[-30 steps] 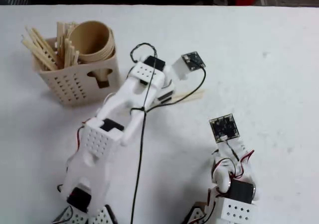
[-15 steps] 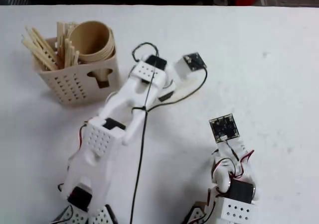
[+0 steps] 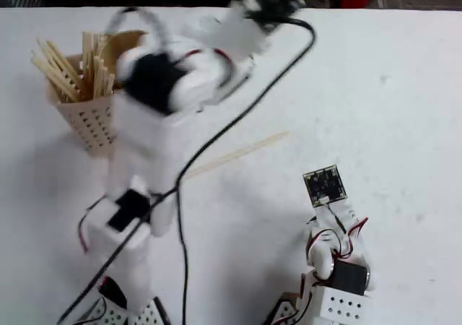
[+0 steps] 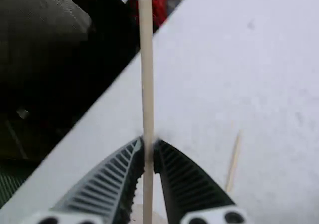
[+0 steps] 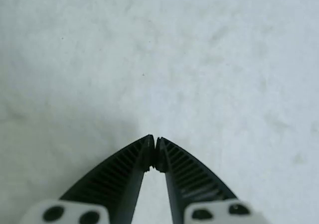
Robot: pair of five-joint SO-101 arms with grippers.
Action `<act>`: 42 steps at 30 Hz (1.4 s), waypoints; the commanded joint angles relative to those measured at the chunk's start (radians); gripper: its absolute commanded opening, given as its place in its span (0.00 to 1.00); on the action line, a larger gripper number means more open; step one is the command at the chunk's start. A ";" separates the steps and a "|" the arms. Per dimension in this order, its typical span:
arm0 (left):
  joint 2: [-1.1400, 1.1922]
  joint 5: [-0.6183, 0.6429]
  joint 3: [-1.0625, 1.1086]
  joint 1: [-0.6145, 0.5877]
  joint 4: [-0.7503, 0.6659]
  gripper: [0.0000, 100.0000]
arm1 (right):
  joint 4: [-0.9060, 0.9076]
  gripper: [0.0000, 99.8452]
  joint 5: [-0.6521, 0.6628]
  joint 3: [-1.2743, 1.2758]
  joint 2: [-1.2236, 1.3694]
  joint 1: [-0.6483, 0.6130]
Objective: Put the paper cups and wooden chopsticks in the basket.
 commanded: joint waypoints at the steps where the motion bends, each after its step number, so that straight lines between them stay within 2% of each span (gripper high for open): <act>1: -0.173 0.017 -0.049 -0.087 0.006 0.02 | -0.001 0.02 0.008 -0.003 -0.004 -0.008; 8: -0.386 0.106 -0.044 -0.397 0.009 0.02 | -0.001 0.02 0.008 -0.003 -0.004 -0.007; 12: -0.429 0.114 0.023 -0.544 0.011 0.02 | -0.001 0.02 0.008 -0.003 -0.004 -0.007; 16: -0.490 0.117 0.290 -0.605 0.009 0.02 | -0.001 0.02 0.008 -0.003 -0.004 -0.007; 20: -0.605 0.114 0.594 -0.570 -0.018 0.02 | -0.001 0.02 0.008 -0.003 -0.004 -0.007; 22: -0.651 0.114 0.730 -0.552 -0.140 0.02 | -0.001 0.02 0.008 -0.003 -0.004 -0.007; 26: -0.694 0.120 0.999 -0.553 -0.491 0.02 | -0.001 0.02 0.008 -0.003 -0.004 -0.007; 32: -0.697 0.247 1.304 -0.590 -0.970 0.02 | -0.001 0.02 0.008 -0.003 -0.005 -0.007; 37: -0.702 0.282 1.484 -0.596 -1.128 0.02 | -0.001 0.02 0.008 -0.003 -0.005 -0.007; 42: -0.704 0.282 1.587 -0.596 -1.143 0.02 | -0.001 0.02 0.008 -0.003 -0.005 -0.007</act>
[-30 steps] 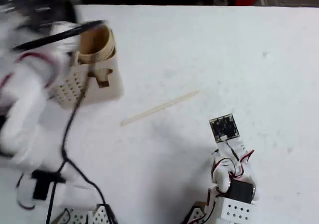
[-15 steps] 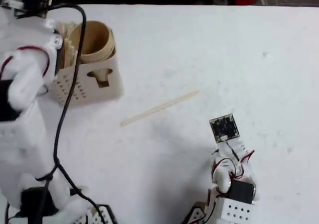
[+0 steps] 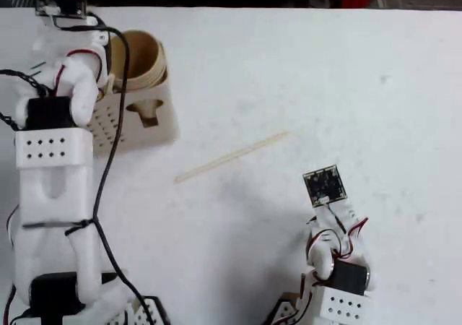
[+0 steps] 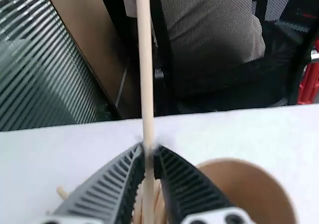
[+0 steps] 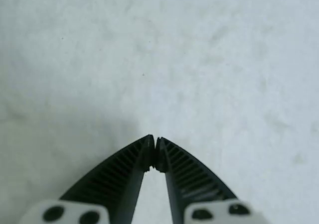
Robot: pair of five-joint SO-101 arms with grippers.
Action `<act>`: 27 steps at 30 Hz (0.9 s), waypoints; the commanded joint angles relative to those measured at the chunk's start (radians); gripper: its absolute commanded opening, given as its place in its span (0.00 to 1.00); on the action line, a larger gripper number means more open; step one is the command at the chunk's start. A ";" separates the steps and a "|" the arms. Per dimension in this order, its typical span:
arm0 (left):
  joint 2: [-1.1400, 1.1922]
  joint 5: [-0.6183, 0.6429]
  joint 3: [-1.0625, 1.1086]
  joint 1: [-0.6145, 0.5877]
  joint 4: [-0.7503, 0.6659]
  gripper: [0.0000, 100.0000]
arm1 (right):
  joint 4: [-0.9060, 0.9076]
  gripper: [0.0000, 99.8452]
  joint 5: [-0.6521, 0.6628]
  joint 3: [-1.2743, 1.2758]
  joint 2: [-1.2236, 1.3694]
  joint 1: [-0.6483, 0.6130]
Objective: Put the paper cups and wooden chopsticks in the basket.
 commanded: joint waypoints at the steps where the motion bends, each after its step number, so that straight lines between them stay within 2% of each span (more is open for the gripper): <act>1: -0.039 0.012 0.043 -0.012 -0.035 0.02 | -0.001 0.02 0.008 -0.003 -0.005 -0.007; 6: -0.084 0.012 0.112 -0.013 -0.023 0.02 | -0.001 0.02 0.008 -0.003 -0.005 -0.007; 13: -0.335 0.006 0.192 -0.012 0.080 0.03 | -0.001 0.02 0.008 -0.003 -0.005 -0.007; 19: -0.398 0.006 0.227 -0.035 0.081 0.17 | -0.001 0.02 0.008 -0.003 -0.005 -0.007; 24: -0.412 0.006 0.207 -0.035 0.087 0.15 | -0.001 0.02 0.008 -0.003 -0.005 -0.007; 27: -0.443 0.006 0.157 0.038 0.187 0.15 | -0.001 0.02 0.008 -0.003 -0.005 -0.007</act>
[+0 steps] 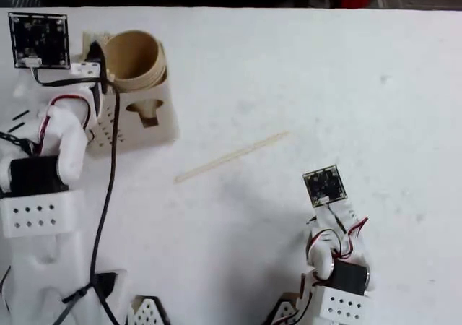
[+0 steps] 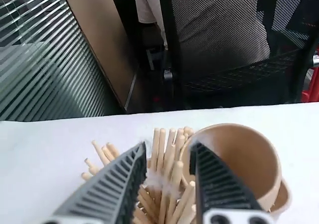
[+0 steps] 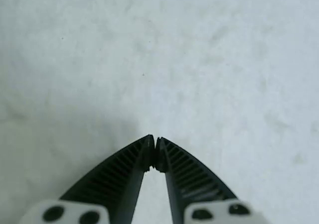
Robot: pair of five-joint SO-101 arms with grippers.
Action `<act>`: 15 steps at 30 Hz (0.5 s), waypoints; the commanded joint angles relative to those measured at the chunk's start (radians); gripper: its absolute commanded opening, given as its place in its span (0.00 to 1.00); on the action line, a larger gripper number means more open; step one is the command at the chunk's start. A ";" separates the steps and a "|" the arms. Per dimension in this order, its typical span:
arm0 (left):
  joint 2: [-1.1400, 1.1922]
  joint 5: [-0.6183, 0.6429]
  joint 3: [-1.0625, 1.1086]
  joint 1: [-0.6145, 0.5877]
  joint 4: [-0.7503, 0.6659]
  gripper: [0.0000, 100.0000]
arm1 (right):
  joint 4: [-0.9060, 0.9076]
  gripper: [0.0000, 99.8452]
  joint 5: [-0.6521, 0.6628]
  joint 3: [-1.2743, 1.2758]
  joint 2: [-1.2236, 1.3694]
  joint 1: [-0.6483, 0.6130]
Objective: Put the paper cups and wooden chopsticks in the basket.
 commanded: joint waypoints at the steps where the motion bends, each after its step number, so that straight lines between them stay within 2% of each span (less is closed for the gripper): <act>1: -0.059 0.006 -0.095 0.096 0.130 0.15 | -0.001 0.02 0.008 -0.003 -0.005 -0.007; 5: -0.070 -0.091 -0.198 0.302 0.336 0.15 | -0.001 0.02 0.008 -0.003 -0.005 -0.007; 9: -0.005 -0.164 -0.210 0.533 0.453 0.15 | -0.001 0.02 0.008 -0.003 -0.005 -0.007; 11: 0.096 -0.172 -0.210 0.588 0.474 0.15 | -0.001 0.02 0.008 -0.003 -0.005 -0.007; 15: 0.378 -0.229 -0.233 0.613 0.457 0.15 | -0.001 0.02 0.008 -0.003 -0.005 -0.007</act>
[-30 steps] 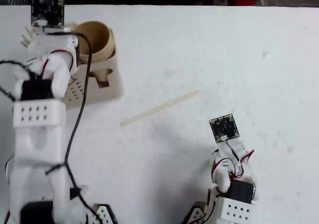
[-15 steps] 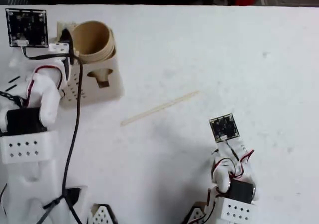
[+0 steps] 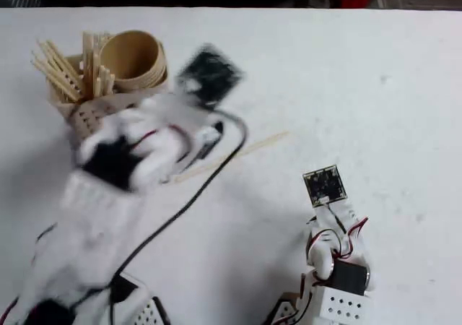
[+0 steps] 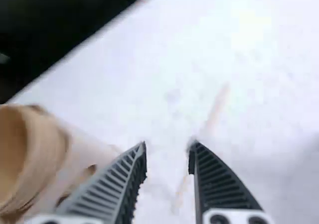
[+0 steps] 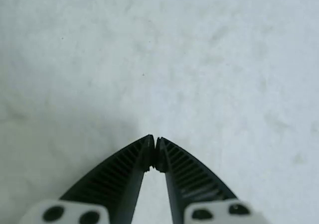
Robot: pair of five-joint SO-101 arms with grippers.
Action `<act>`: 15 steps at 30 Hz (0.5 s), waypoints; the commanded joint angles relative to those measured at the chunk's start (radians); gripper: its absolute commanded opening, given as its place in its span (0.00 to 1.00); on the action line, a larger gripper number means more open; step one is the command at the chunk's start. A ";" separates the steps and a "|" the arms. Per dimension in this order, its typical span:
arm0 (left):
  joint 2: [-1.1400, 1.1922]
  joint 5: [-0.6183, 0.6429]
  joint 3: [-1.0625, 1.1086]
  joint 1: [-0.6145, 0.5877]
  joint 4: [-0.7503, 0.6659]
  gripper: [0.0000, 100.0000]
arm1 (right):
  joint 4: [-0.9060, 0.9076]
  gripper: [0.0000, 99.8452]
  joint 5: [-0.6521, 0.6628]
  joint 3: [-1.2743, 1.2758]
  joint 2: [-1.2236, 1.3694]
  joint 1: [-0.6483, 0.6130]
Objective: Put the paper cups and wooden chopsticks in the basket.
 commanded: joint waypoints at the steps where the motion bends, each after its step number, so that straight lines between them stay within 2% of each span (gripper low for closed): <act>1: 0.252 -0.049 -0.072 0.027 -0.028 0.15 | -0.001 0.02 0.008 -0.003 -0.005 -0.007; 9: 0.768 -0.133 -0.308 0.028 -0.068 0.15 | -0.001 0.02 0.008 -0.003 -0.005 -0.007; 15: 0.990 -0.135 -0.443 0.056 -0.066 0.15 | -0.001 0.02 0.008 -0.003 -0.005 -0.007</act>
